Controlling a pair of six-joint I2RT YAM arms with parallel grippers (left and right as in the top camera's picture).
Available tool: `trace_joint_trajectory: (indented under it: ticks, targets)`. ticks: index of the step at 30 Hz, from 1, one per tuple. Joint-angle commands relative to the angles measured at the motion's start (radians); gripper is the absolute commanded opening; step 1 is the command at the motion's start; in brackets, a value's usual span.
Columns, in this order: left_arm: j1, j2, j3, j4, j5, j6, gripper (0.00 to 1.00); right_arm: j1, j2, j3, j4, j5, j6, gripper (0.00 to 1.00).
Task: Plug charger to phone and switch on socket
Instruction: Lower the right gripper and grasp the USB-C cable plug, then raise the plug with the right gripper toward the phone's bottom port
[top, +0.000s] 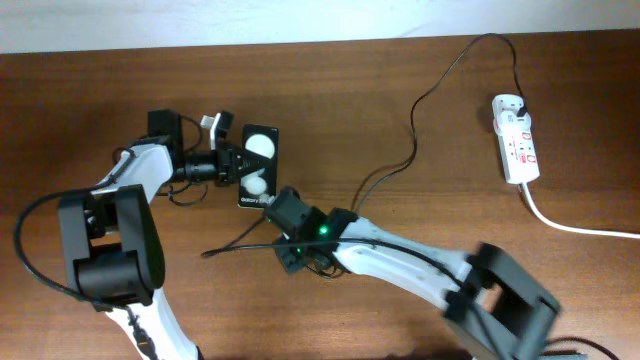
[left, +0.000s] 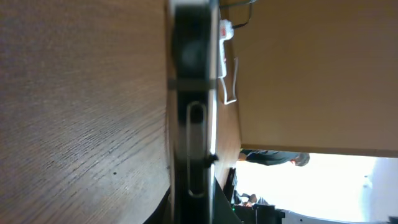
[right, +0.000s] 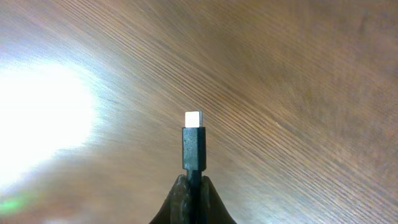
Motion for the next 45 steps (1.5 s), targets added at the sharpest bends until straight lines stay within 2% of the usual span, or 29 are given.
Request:
trace_joint_trajectory:
  ticks: [1,3,5,9,11,15,23,28,37,40,43,45]
  targets:
    - [0.043,0.000,0.007,-0.056,0.185,0.170,0.00,-0.026,-0.113,0.000,0.020,-0.131,0.032,0.04]
    - [0.063,0.000,0.006,-0.114,0.229,0.245,0.00,-0.033,-0.105,-0.009,0.041,-0.160,0.061,0.04]
    - [0.077,0.000,0.002,-0.145,0.247,0.277,0.00,-0.026,-0.104,-0.068,0.166,-0.180,0.111,0.04]
    - [0.078,0.000,-0.013,-0.143,0.270,0.278,0.00,-0.016,-0.104,-0.291,0.595,-0.224,0.208,0.04]
    - [0.078,0.000,-0.013,-0.136,0.271,0.277,0.00,-0.016,-0.104,-0.346,0.718,-0.222,0.214,0.04]
    - [0.076,0.000,-0.013,-0.136,0.277,0.231,0.00,-0.016,-0.104,-0.351,0.760,-0.204,0.216,0.04]
    - [0.036,0.000,-0.013,-0.128,0.277,0.230,0.00,-0.016,-0.104,-0.351,0.780,-0.197,0.226,0.04]
    - [0.036,0.000,-0.012,-0.078,0.275,0.110,0.00,-0.016,-0.104,-0.351,0.803,-0.155,0.249,0.04]
    - [0.034,0.000,-0.012,-0.025,0.250,0.110,0.00,-0.016,-0.104,-0.351,0.821,-0.112,0.260,0.04]
    - [0.034,0.000,-0.012,0.019,0.216,0.053,0.00,-0.016,-0.104,-0.351,0.821,-0.098,0.267,0.04]
    - [0.047,-0.001,-0.012,-0.039,0.206,0.053,0.00,-0.016,-0.104,-0.351,0.813,-0.111,0.267,0.04]
    - [0.086,-0.002,-0.013,-0.107,0.207,0.114,0.00,-0.016,-0.104,-0.351,0.813,-0.130,0.267,0.04]
